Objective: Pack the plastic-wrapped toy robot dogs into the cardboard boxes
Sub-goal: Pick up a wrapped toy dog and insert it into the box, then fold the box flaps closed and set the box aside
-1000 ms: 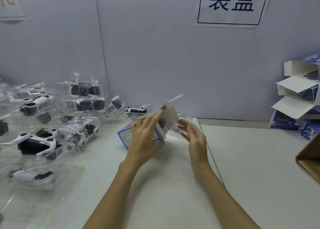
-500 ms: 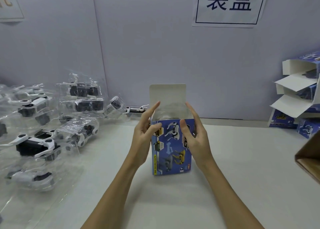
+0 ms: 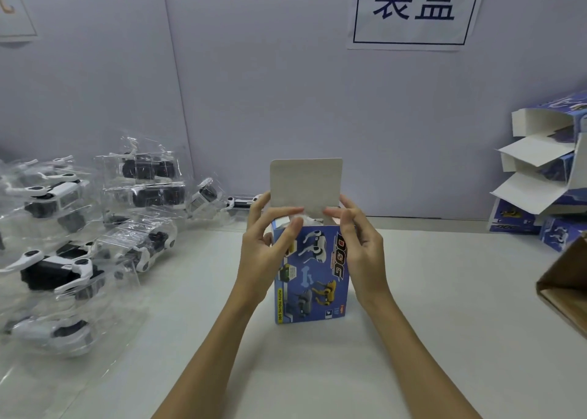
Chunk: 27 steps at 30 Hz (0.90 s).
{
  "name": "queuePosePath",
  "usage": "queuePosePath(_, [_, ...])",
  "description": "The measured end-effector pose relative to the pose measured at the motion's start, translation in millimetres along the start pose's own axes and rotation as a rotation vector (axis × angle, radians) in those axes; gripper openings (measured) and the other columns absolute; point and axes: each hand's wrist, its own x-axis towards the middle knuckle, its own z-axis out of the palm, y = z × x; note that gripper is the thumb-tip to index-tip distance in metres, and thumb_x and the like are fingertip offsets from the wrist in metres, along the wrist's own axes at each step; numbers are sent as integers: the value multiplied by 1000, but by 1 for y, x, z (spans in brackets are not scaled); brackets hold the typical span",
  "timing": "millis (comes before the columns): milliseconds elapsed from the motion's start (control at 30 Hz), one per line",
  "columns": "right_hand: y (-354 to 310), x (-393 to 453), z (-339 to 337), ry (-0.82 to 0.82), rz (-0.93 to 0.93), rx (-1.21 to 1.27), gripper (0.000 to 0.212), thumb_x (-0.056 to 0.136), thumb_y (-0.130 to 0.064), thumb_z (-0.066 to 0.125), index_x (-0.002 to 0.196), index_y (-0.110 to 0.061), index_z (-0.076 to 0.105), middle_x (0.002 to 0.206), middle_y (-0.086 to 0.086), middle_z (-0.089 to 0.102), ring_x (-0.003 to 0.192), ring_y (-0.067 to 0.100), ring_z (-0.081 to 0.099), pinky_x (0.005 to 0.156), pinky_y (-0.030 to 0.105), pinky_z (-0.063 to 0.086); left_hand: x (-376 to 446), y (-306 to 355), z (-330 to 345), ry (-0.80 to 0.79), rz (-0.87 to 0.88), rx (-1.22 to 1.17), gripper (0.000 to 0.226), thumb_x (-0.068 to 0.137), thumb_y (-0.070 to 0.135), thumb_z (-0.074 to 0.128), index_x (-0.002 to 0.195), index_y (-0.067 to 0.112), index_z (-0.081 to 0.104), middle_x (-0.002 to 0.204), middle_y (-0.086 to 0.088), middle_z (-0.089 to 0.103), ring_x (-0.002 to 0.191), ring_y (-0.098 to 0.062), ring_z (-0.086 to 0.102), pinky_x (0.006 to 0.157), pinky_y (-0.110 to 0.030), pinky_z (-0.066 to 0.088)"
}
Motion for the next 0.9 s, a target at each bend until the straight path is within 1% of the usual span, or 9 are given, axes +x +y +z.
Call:
queuePosePath(133, [0,2,4,38,74,139,19,98,-29,59,95,-39,75,129,-12,68,111,28,72,71,36,61,2,-2,1,26,98,103,21,97,40,68,107,24,75,134,15,51,135,-16,51,88,-50,61])
queuePosePath(233, [1,3,6,85,111,273,27,91,-26,60,117,-34,62,122,-3,69,115,35,68,72,37,60,0,-5,9,32,113,94,25,95,37,59,104,17,70,131,9,48,131,-23,52,95,-61,54])
queuePosePath(333, [-2,4,3,41,83,287,43,96,-29,57,137,-41,52,125,-7,67,117,27,69,74,36,62,-3,-3,13,20,71,31,30,99,42,52,105,17,67,133,3,44,131,-20,52,96,-53,57])
queuePosePath(400, [-1,1,2,11,57,234,32,100,-31,51,130,-33,59,126,0,67,116,34,68,80,45,61,-4,3,13,19,66,-17,29,102,48,45,106,31,69,131,0,46,124,-16,56,87,-38,60])
queuePosePath(500, [6,-5,-1,1,68,296,31,104,-35,39,117,-17,61,136,3,64,124,34,65,84,43,62,-3,6,12,43,101,-11,23,107,41,43,108,49,64,128,6,50,117,-13,59,76,-46,62])
queuePosePath(600, [5,-6,-3,-9,103,308,46,101,-52,42,120,-14,59,142,-2,62,123,28,67,79,33,64,-5,1,14,35,143,20,19,108,30,45,117,43,56,132,2,55,126,-33,59,75,-49,63])
queuePosePath(733, [6,-3,-1,-27,70,206,42,97,-51,58,123,-18,56,143,-7,59,129,25,63,75,30,64,-5,2,10,27,95,-171,23,104,35,54,114,28,35,131,-6,64,124,-25,63,77,-39,62])
queuePosePath(800, [8,-4,-1,-40,58,196,33,99,-39,55,125,-17,55,145,-7,57,131,24,61,73,29,63,-6,2,6,16,13,-248,26,101,43,54,118,28,42,128,-6,65,124,-27,63,88,-44,61])
queuePosePath(900, [9,-6,-2,-66,-3,129,35,102,-41,51,128,-17,54,147,-4,54,131,24,60,74,30,63,-5,3,5,21,35,-45,35,99,58,56,113,26,56,123,-2,66,115,-24,69,75,-47,64])
